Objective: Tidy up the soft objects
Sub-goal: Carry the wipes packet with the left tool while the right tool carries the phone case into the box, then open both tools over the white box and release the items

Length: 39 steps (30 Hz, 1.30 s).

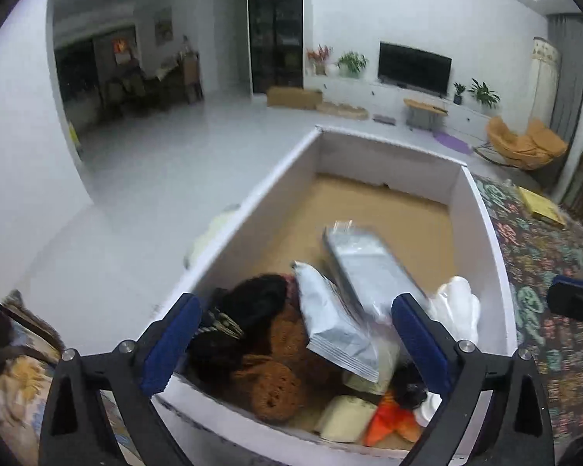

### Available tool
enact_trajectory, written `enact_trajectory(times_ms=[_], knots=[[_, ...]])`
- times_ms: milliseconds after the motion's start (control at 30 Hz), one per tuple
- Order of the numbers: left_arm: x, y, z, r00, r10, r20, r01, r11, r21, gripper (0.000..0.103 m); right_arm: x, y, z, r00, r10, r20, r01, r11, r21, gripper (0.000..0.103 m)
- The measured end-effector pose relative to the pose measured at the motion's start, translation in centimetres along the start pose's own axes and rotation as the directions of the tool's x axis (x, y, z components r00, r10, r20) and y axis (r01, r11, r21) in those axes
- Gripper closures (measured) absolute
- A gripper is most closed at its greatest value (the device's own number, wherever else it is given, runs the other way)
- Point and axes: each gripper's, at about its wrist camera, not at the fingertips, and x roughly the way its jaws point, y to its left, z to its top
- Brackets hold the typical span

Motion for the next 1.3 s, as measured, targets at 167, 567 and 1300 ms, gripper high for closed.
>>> enact_trajectory(times_ms=[167,567,1300], knots=[[-2.1,-1.6,-0.2,0.997,0.059,0.051,-0.06,0.998,0.022,0.0,-2.2,1.5,-1.3,0.993,-0.11,0.038,0.113,0.989,-0.098,0.017],[-4.6,-2.1,-1.3,0.989,0.145,-0.018,-0.144,0.988,0.049,0.0,-1.8,4.6,-2.2,0.977,-0.212,0.011,0.209,0.955,-0.208,0.017],[-6.1,-2.0,-1.2,0.992,0.124,0.037,-0.125,0.992,0.022,0.0,-1.3,5.7,-3.4,0.973,-0.23,-0.007,0.221,0.944,-0.247,0.017]])
